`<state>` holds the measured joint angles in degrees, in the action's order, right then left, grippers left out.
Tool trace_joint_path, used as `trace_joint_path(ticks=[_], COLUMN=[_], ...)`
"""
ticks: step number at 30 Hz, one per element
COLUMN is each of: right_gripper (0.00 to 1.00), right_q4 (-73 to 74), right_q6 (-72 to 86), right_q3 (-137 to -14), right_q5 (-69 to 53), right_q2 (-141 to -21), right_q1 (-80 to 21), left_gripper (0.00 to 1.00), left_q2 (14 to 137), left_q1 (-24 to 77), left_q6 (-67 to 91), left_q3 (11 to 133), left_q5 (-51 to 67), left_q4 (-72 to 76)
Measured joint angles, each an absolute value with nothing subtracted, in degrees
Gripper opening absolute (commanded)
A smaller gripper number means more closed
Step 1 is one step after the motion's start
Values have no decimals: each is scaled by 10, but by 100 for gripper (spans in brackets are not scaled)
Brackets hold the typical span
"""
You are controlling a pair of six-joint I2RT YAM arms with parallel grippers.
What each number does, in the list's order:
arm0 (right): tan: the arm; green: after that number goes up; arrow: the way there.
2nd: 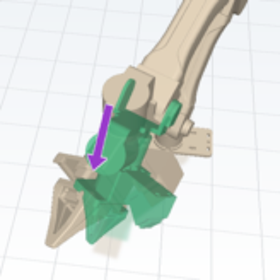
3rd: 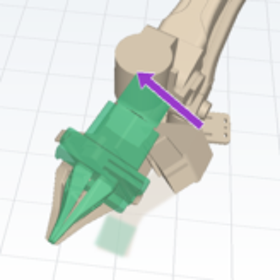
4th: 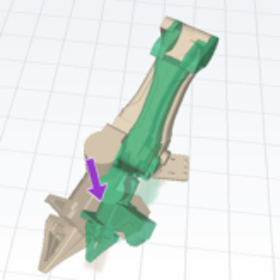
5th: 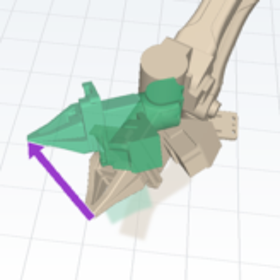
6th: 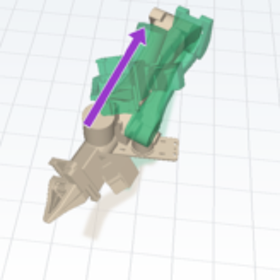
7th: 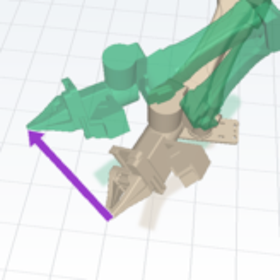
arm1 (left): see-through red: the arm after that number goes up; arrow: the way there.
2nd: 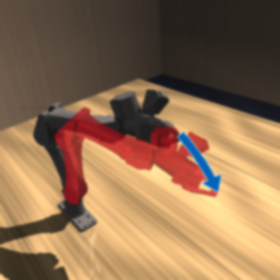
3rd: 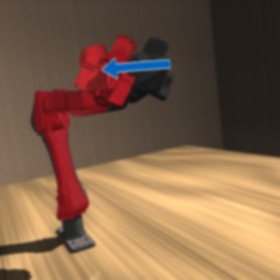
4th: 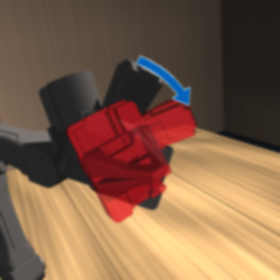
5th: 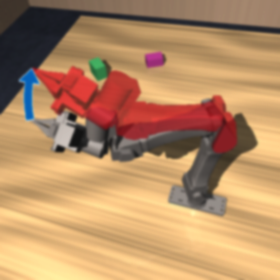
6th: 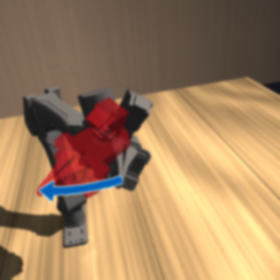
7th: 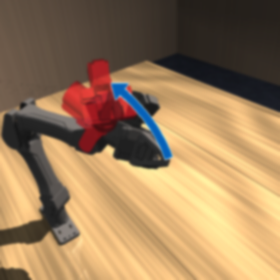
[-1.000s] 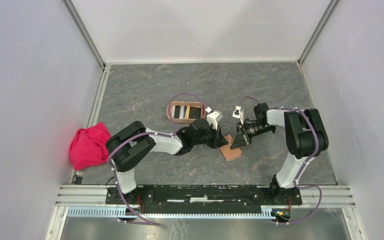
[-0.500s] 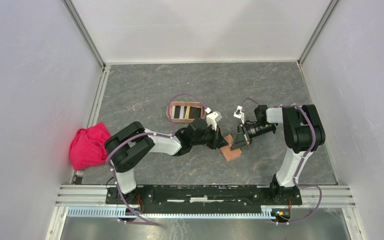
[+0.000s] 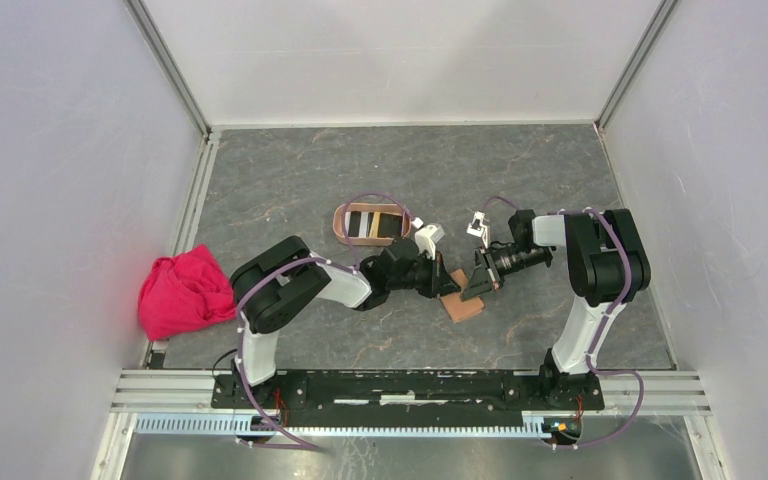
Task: Put the credit cards into the card holder
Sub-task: Close the card holder at the center of the board.
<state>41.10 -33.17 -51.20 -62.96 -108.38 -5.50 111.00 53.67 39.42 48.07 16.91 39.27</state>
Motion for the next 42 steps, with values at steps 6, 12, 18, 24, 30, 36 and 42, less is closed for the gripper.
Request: trace_joint_path(ticks=[6,12,18,24,30,36,42], right_gripper=[1,3,8,14,14,0,0], right_q4=[411,412,416,437,500,488,385], right_q6=[-332,-332,-336,-365,-452,-452,-357], right_q3=[-512,-512,-513,-521,-549,-552,-524], right_q5=[-629,-629,-630,-632,-641,-637,-591], right_q2=[-1084,-1084,-1084,-1082,-1063,-1027,-991], right_q1=[-55,-55,-55,-55,-55,-52,-53], left_gripper=[8,6,6,5,5,5,4], left_q2=[1119,1128,1136,1136,1136,1136,1136], left_q1=[536,536,534,533,531,528,527], left_q6=[401,401,401,401,401,401,401], left_q3=[490,500,503,503,503,502,502], left_q5=[171,172,171,171,170,171,171], left_q4=[398,400,394,389,386,383,383])
